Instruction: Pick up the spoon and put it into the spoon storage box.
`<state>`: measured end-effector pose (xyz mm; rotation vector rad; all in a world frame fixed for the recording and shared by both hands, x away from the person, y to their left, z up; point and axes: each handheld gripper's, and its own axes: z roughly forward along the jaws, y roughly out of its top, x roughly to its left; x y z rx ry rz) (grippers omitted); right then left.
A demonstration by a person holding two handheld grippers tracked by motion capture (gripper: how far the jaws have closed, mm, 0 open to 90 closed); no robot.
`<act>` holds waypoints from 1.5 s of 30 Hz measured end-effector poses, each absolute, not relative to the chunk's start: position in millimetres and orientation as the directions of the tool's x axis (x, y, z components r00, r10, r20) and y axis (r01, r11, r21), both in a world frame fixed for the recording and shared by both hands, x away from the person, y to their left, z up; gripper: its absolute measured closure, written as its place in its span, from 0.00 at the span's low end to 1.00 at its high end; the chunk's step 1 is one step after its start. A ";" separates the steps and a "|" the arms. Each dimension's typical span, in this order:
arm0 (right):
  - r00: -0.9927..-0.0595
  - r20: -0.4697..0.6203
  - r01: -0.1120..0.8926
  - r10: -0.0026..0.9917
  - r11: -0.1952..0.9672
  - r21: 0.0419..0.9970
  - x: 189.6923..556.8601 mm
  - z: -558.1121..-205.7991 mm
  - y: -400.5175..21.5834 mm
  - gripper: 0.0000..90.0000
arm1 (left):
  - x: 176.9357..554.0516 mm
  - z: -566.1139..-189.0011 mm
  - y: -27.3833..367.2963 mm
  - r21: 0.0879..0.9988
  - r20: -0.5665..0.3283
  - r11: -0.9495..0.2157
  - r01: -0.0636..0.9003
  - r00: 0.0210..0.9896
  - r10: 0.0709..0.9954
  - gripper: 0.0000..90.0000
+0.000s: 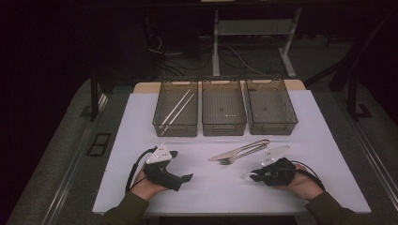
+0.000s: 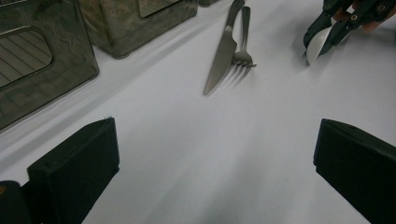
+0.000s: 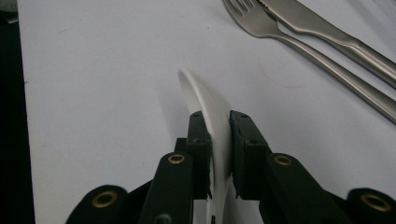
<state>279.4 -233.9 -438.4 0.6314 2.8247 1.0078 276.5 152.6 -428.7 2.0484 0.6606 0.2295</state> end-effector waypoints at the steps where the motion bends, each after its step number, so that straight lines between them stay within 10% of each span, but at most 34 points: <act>1: -0.911 0.066 0.356 0.406 0.699 0.620 279.3 -438.2 -233.8 0.88 | 276.4 -429.0 152.4 0.836 -0.092 -0.414 0.360 0.836 0.542 0.00; 45: -0.843 0.117 0.427 0.525 0.522 0.738 319.5 -384.3 -246.9 0.89 | 274.8 -429.1 151.1 0.845 -0.083 -0.410 0.344 0.841 0.535 0.00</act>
